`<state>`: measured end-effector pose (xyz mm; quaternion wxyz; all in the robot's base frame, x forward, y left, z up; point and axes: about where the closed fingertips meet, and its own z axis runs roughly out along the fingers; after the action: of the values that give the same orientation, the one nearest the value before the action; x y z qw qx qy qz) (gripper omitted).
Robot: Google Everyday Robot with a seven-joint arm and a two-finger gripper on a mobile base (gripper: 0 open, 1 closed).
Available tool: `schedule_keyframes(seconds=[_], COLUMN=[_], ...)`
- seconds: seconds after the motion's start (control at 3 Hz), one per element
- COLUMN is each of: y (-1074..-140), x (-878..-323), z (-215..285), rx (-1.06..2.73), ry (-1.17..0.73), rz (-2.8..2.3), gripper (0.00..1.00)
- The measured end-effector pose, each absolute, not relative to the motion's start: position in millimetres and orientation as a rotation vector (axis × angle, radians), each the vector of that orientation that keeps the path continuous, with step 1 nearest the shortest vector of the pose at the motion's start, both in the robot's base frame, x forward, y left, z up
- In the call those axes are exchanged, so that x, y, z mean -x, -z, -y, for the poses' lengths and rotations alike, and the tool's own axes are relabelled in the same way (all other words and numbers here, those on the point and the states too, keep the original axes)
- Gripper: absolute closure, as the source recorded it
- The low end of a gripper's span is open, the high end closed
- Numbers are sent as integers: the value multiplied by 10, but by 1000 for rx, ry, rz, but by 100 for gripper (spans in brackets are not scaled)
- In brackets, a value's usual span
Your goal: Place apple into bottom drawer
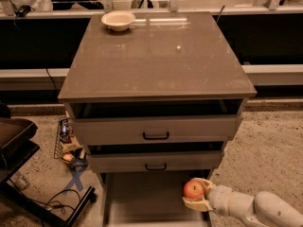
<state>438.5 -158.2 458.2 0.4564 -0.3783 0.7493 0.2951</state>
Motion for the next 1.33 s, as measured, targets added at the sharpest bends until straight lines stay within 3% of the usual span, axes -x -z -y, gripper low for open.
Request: schedule_keyframes(seconds=[1.33], y=[-2145], x=[-5149], z=[852], rx=[1115], ry=[-866], rz=[-1749], gripper=[100])
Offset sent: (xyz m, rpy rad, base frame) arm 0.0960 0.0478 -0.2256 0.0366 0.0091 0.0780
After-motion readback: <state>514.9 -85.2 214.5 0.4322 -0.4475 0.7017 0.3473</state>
